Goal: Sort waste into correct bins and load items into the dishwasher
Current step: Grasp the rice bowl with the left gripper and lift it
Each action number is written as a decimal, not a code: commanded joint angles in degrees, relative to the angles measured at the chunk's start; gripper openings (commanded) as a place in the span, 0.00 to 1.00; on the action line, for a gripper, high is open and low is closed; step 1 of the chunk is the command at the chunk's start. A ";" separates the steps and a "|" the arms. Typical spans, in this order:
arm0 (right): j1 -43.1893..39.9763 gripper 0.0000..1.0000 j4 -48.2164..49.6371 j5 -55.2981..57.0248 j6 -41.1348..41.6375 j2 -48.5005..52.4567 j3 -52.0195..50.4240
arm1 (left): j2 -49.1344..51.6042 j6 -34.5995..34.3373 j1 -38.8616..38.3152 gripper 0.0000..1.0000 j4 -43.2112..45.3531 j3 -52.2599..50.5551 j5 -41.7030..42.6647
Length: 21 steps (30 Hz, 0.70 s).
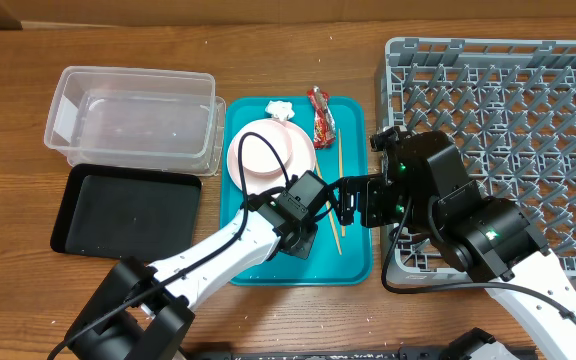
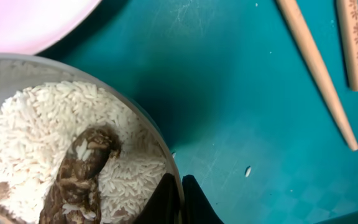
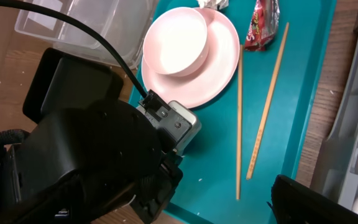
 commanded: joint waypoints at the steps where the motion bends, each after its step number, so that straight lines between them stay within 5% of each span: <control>1: 0.07 0.98 0.17 0.37 0.33 -0.04 1.36 | -0.85 -2.64 -0.55 0.04 -2.29 1.16 1.38; 11: 0.07 0.98 -0.31 0.37 0.31 -0.04 1.36 | -21.24 -5.51 11.56 0.04 -13.42 2.67 7.39; 21: 0.07 0.98 -0.28 0.37 0.33 -0.04 1.36 | -27.52 19.23 48.41 0.04 -17.94 1.40 46.05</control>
